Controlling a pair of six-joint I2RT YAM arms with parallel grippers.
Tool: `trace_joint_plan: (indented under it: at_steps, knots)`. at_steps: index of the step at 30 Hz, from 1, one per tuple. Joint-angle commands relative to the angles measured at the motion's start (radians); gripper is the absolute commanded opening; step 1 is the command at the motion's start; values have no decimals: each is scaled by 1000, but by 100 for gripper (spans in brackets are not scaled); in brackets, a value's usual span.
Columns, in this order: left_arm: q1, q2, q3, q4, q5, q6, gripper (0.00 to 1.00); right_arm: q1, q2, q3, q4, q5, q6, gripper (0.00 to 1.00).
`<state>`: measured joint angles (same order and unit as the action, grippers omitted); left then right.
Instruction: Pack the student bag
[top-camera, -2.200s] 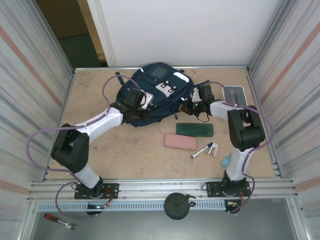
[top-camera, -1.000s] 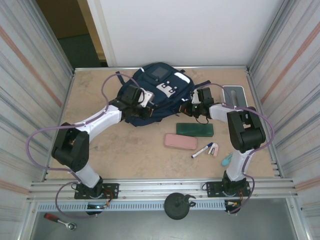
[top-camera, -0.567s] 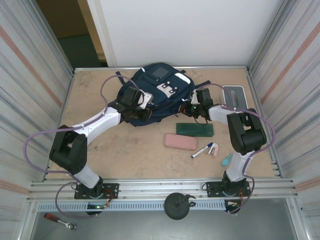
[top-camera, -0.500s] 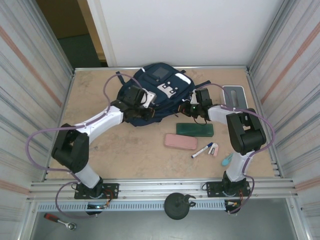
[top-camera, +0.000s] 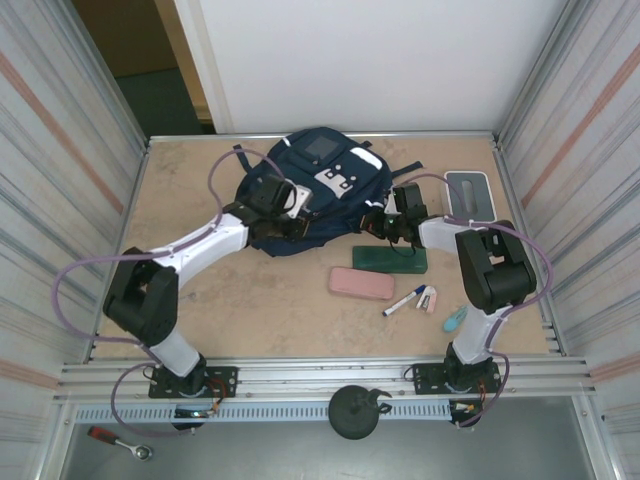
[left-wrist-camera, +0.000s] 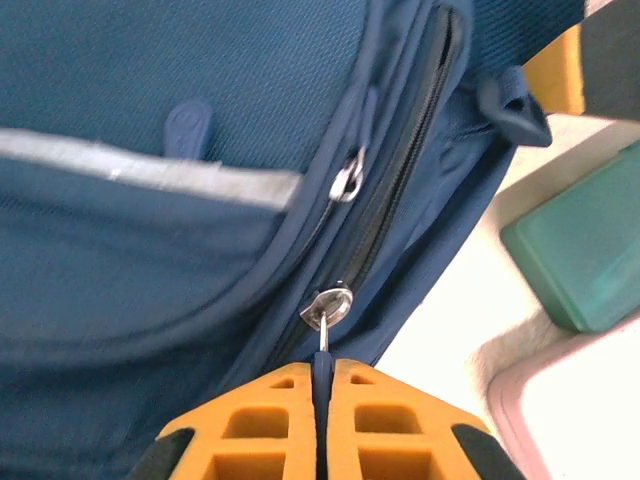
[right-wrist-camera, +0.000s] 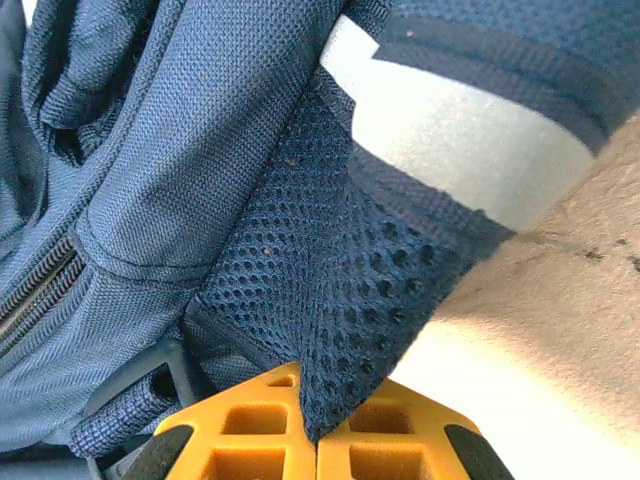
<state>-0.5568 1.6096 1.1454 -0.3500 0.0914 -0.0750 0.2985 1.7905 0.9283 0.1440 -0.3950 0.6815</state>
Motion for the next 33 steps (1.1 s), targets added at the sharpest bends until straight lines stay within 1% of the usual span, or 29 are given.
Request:
trace_joint_plan:
  at_steps: [1, 3, 6, 10, 12, 14, 17, 20, 23, 26, 29, 33]
  knots:
    - [60, -88, -39, -40, -151, -4, 0, -40, -25, -31, -40, 119, 11, 0]
    - [53, -82, -30, -44, -125, -6, 0, -24, -20, -25, -23, 121, 21, 0]
    - [12, -67, 3, -20, -79, -5, 0, 3, -10, -6, 4, 103, 27, 0]
    - [-17, -32, 37, 43, 22, -18, 0, 19, -15, 17, 0, 71, 8, 0]
    - [-17, -28, 41, 72, 53, -24, 0, 11, -39, 24, -43, 70, -18, 13]
    - [-17, -30, 48, 76, 54, -11, 0, -6, -91, 16, -95, 100, -52, 32]
    - [-17, -37, 45, 83, 63, 1, 0, -28, -172, 8, -151, 146, -82, 44]
    - [-17, -40, 31, 99, 68, 2, 0, -23, -204, 40, -182, 147, -79, 52]
    - [-17, -36, 29, 97, 72, 2, 0, 21, -183, 112, -227, 181, -72, 54]
    - [-17, -37, 29, 95, 69, 2, 0, 51, -121, 197, -267, 201, -47, 51]
    - [-17, -37, 31, 91, 60, 1, 0, 64, -47, 274, -287, 192, -7, 47]
    - [-16, -35, 33, 88, 64, 1, 0, 65, 53, 367, -327, 143, 37, 49]
